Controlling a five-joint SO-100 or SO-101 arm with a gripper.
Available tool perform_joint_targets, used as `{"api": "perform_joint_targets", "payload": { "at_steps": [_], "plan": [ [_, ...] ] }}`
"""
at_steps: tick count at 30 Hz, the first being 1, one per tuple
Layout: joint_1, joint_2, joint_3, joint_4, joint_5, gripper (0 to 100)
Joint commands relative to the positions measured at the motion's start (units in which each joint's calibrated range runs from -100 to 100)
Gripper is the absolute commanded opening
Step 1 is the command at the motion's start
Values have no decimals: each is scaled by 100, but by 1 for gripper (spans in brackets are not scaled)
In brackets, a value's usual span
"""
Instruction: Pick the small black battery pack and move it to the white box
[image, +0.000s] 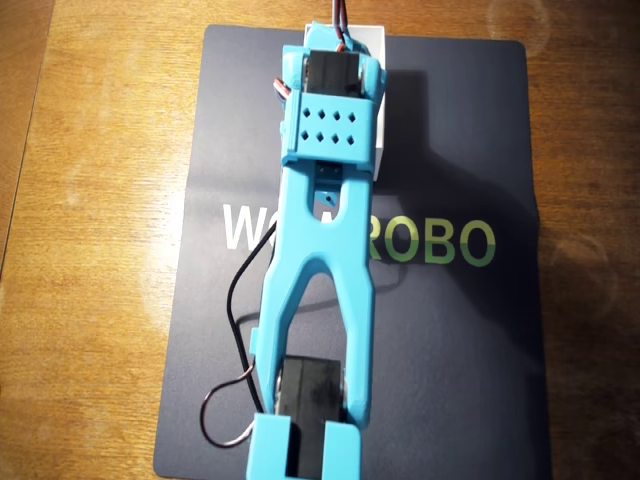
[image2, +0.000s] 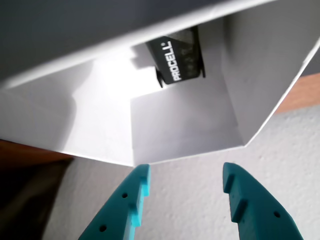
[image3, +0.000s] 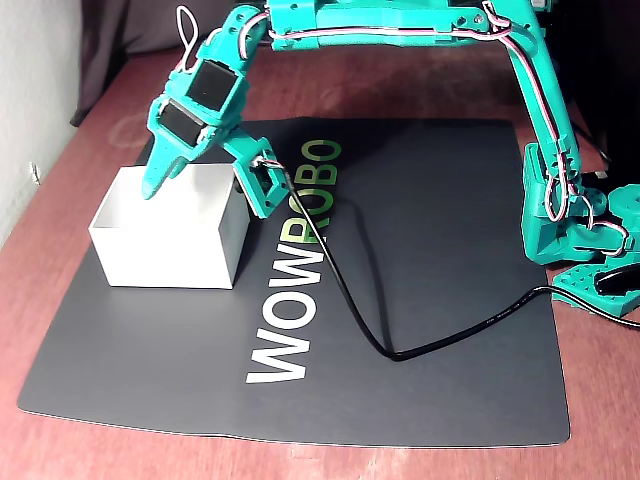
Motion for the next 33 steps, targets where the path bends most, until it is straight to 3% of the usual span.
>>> {"api": "perform_joint_targets", "payload": {
  "at_steps": [1,6,12,16,19,23,33],
  "plan": [
    [49,-180,-328,-40,-215,17],
    [49,-487,-282,-31,-829,17],
    [-21,-1206,-237,530,-2100,17],
    [14,-1890,-228,1739,-3328,17],
    [-33,-2249,-137,2502,-3817,17],
    [-44,-2977,933,2642,-4121,17],
    [-209,-5370,4316,2081,-4078,18]
  ]
}}
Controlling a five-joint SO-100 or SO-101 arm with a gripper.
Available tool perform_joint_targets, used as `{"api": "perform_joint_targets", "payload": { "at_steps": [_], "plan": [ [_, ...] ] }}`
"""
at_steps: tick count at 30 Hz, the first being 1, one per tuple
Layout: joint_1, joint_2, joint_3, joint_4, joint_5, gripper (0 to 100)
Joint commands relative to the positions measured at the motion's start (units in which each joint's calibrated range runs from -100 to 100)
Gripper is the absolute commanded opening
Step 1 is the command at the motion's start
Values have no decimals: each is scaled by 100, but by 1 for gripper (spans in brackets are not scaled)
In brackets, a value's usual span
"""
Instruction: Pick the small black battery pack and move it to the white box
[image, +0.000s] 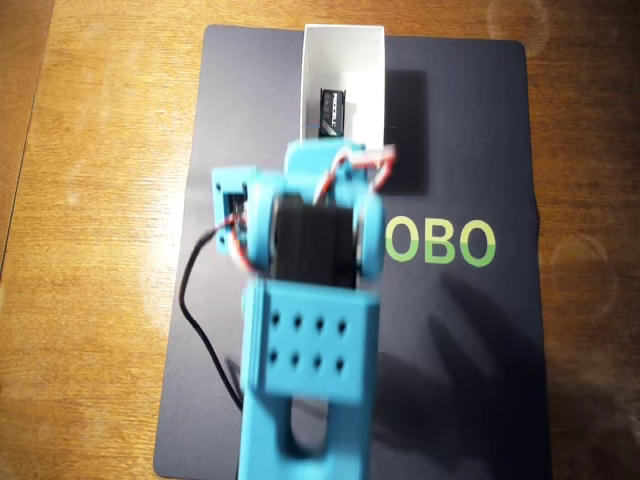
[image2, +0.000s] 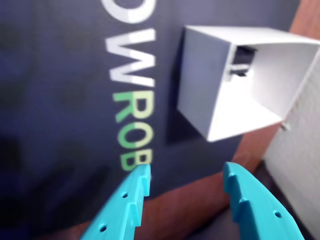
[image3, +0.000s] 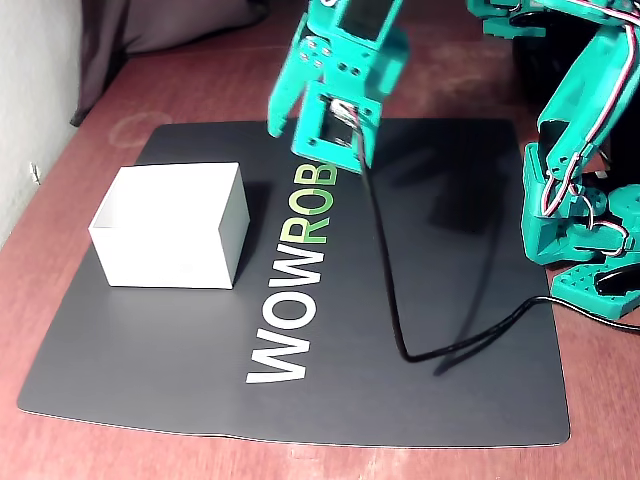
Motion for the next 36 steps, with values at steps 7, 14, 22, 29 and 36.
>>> {"api": "perform_joint_targets", "payload": {
  "at_steps": [7,14,22,29,36],
  "plan": [
    [-498,-2688,2730,-161,-17,17],
    [-498,-4231,4127,-169,-28,17],
    [-486,-5985,5487,-169,-23,17],
    [-415,-7063,6285,-117,10,17],
    [-415,-7379,6739,-126,21,11]
  ]
}}
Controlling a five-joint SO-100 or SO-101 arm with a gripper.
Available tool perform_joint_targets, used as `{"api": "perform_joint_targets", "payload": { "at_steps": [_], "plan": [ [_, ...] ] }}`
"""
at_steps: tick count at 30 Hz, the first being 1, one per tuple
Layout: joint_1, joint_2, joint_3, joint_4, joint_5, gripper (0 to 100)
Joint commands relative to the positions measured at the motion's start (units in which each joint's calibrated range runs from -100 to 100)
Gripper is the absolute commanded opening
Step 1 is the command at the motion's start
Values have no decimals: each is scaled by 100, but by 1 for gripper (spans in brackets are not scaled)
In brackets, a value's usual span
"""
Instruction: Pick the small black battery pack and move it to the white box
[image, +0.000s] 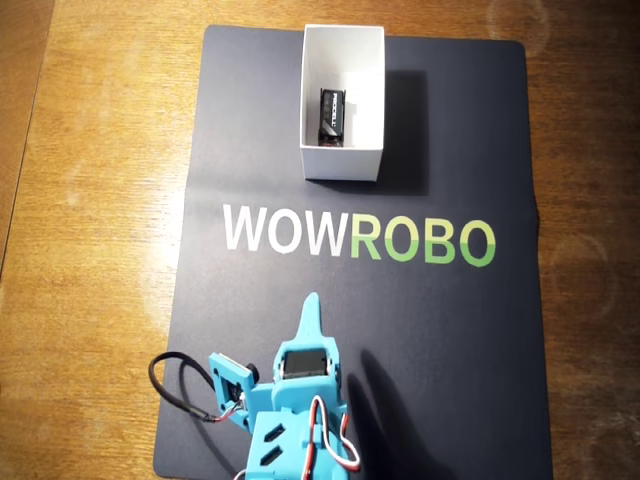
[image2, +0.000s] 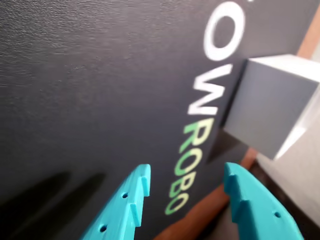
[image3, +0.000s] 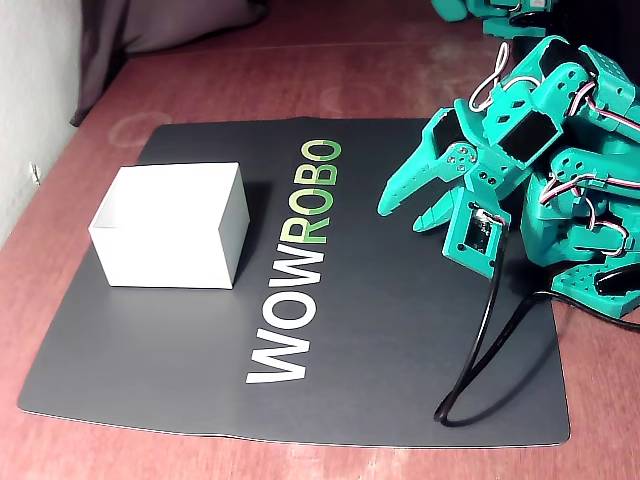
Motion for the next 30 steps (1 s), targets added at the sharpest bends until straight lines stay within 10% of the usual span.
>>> {"api": "perform_joint_targets", "payload": {
  "at_steps": [1,30],
  "plan": [
    [42,-57,130,-12,26,10],
    [42,-65,329,-38,15,1]
  ]
}}
